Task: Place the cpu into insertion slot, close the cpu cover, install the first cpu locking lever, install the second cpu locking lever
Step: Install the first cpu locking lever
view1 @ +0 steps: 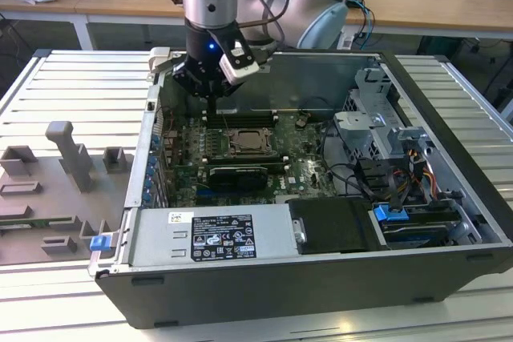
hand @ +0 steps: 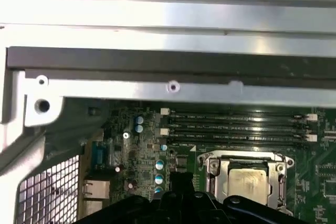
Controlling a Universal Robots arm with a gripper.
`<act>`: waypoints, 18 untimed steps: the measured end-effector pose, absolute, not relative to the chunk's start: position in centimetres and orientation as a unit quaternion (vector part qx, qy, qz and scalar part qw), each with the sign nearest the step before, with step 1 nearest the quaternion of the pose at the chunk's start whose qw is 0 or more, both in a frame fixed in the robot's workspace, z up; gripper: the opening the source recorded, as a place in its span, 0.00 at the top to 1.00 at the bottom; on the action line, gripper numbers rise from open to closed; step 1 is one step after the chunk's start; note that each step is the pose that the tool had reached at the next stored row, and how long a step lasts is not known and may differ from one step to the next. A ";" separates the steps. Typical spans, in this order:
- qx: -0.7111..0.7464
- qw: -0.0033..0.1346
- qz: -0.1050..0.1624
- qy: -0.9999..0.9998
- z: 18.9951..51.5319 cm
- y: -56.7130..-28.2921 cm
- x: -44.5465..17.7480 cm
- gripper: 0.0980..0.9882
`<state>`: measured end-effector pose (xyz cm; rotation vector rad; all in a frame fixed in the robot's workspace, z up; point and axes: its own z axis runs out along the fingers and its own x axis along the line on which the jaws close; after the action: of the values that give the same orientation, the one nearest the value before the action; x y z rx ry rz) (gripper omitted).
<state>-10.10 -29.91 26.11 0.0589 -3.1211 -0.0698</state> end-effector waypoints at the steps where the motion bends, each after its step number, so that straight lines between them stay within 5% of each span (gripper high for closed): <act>1: 0.019 0.010 -0.022 -1.000 26.1 -29.6 -10.1 1.00; 18: 0.031 0.009 -0.027 -0.999 25.5 -28.9 -4.8 1.00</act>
<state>-4.76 -28.90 25.46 0.0960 -3.1205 -0.0829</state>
